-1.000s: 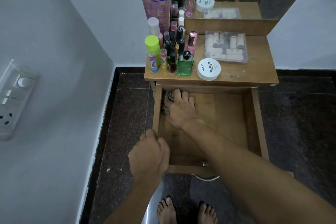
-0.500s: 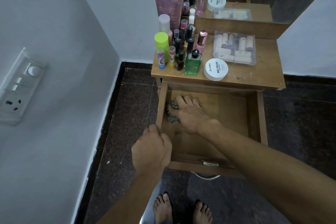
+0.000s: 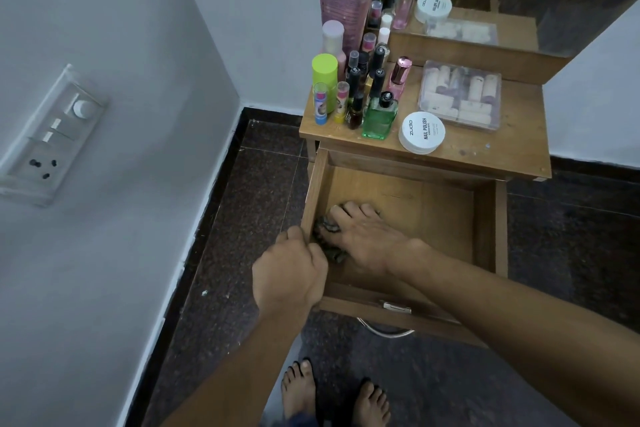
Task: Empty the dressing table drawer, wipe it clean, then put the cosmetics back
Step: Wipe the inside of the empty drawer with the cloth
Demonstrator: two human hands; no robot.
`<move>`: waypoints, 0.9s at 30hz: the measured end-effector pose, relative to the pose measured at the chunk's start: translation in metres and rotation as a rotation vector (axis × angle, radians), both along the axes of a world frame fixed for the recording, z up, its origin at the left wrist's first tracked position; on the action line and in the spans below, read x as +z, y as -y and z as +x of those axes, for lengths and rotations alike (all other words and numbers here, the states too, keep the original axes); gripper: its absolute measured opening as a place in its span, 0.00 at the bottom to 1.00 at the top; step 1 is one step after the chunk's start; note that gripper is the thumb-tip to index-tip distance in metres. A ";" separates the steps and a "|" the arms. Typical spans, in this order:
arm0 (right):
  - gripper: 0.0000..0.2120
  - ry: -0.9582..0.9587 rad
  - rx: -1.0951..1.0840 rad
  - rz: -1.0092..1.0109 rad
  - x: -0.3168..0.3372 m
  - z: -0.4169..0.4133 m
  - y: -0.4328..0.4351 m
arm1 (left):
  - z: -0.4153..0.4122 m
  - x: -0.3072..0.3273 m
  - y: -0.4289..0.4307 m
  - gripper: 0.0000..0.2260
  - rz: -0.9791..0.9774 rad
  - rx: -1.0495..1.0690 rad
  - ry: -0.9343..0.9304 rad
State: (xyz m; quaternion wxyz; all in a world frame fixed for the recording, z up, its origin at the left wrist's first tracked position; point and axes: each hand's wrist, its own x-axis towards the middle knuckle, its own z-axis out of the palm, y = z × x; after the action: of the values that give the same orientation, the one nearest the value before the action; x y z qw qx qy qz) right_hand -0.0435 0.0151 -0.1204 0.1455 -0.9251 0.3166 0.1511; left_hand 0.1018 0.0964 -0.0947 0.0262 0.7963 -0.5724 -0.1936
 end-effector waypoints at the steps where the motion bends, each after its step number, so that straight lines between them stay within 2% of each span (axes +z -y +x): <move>1: 0.24 0.003 0.025 0.011 0.000 0.000 -0.001 | 0.000 0.000 0.000 0.12 0.001 -0.005 0.000; 10: 0.12 0.016 0.238 0.119 0.003 0.009 -0.009 | 0.000 0.001 0.001 0.12 0.019 0.002 -0.004; 15: 0.14 0.040 0.162 0.198 -0.001 0.014 -0.007 | 0.000 0.001 0.002 0.11 0.028 -0.006 -0.001; 27: 0.18 -0.112 0.049 0.371 0.009 0.031 -0.002 | 0.002 0.000 0.003 0.12 0.040 -0.007 0.001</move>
State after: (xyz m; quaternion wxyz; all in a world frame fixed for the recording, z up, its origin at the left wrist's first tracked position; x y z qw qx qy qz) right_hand -0.0121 0.0168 -0.1109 0.2918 -0.8801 0.2681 0.2615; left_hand 0.1034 0.0931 -0.0944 0.0091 0.7948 -0.5712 -0.2048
